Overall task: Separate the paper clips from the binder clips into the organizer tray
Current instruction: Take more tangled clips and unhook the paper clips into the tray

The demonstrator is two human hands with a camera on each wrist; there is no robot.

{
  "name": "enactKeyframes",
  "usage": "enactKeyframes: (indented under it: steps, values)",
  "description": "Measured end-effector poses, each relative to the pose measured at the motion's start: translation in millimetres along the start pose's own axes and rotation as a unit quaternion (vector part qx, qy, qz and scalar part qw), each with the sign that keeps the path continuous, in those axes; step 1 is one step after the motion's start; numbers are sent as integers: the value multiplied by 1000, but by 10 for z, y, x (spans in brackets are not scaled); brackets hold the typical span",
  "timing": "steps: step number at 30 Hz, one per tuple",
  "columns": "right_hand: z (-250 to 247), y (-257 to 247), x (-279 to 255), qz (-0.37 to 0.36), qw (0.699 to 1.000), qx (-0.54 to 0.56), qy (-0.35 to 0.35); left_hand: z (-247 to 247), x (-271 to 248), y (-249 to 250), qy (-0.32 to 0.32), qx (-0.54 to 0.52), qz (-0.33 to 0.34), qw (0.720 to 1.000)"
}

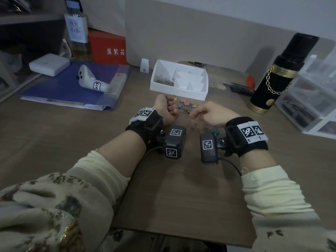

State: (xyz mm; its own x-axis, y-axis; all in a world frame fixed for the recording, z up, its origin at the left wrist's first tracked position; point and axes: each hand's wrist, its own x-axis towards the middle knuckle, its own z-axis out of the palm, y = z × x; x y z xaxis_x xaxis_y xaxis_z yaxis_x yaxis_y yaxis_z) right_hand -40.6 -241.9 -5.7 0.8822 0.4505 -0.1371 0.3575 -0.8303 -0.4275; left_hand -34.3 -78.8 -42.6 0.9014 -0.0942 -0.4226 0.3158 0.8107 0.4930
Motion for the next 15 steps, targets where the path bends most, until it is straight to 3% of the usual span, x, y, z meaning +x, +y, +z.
enactKeyframes:
  steps: [3, 10, 15]
  values:
    - [-31, 25, -37, 0, 999, 7, 47, 2, -15, -6, 2, -1, 0, 1000]
    - [-42, 75, -108, 66, 997, -5, -37, 17, -34, -38, 5, 7, -3, 1000]
    - [26, 78, -127, 52, 997, 17, -53, 36, -50, -57, 0, 15, -5, 1000]
